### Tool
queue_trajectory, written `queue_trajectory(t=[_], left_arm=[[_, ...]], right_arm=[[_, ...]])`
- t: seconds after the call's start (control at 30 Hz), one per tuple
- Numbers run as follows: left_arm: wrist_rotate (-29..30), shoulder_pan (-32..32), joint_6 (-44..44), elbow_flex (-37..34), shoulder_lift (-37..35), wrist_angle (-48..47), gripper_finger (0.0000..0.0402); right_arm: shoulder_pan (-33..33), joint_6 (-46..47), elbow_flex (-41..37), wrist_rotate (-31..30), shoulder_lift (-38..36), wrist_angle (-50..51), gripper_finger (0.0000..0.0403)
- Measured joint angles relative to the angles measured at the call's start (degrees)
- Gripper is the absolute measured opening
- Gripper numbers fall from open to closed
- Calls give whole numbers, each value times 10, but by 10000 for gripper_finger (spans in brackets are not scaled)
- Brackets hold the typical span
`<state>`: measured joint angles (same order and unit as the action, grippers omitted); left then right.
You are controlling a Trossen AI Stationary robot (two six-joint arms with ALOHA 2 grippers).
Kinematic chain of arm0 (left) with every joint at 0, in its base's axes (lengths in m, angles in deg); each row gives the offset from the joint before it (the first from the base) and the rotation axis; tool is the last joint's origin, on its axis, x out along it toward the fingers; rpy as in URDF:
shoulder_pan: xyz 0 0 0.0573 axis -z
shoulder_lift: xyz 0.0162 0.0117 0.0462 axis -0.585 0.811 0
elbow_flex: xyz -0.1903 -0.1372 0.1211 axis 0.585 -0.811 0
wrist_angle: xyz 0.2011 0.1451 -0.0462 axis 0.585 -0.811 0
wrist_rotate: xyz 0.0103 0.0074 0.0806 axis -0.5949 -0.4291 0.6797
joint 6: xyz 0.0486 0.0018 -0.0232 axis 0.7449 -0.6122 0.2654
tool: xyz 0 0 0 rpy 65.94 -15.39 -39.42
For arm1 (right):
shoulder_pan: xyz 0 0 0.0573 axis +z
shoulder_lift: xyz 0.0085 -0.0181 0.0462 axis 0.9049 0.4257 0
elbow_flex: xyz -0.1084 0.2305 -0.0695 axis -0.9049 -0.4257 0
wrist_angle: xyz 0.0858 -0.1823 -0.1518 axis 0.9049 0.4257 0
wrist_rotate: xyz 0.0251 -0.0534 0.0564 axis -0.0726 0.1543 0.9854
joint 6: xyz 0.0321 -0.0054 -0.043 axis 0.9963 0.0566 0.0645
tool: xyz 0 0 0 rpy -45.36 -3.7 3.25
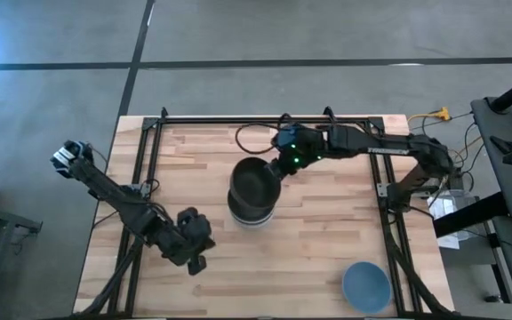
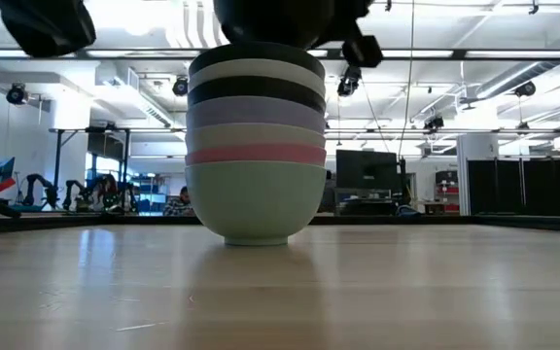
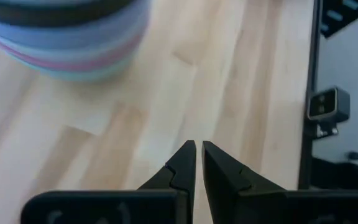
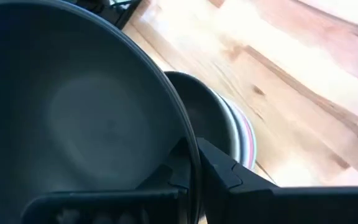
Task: Nest bowls inside each other
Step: Stack the black bowl on top of the other black bowl
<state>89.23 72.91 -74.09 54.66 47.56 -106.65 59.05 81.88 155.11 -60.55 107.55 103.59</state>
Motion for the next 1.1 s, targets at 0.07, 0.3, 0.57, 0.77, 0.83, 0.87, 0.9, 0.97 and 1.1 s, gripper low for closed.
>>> queue_trajectory(t=[0.07,0.3,0.57,0.77,0.83,0.87,0.9,0.97,1.1], left_arm=[[21,0,3,0,-18,-17,12],[113,0,55,0,-78,-60,12],[192,0,78,0,-132,-80,12],[194,0,97,0,-148,-80,12],[194,0,102,0,-148,-79,12],[194,0,102,0,-148,-79,12],[194,0,102,0,-146,-79,12],[192,0,102,0,-141,-79,12],[191,0,102,0,-130,-79,12]], right_arm=[[-3,-16,37,3,23,21,11],[-4,-81,242,3,150,181,12],[-5,-128,460,5,293,389,12],[-5,-127,443,32,306,405,13],[-5,-129,440,33,312,416,13],[-5,-129,440,33,313,414,13],[-5,-129,440,33,313,416,13],[-5,-131,439,33,315,421,13],[-6,-132,437,33,316,420,13]])
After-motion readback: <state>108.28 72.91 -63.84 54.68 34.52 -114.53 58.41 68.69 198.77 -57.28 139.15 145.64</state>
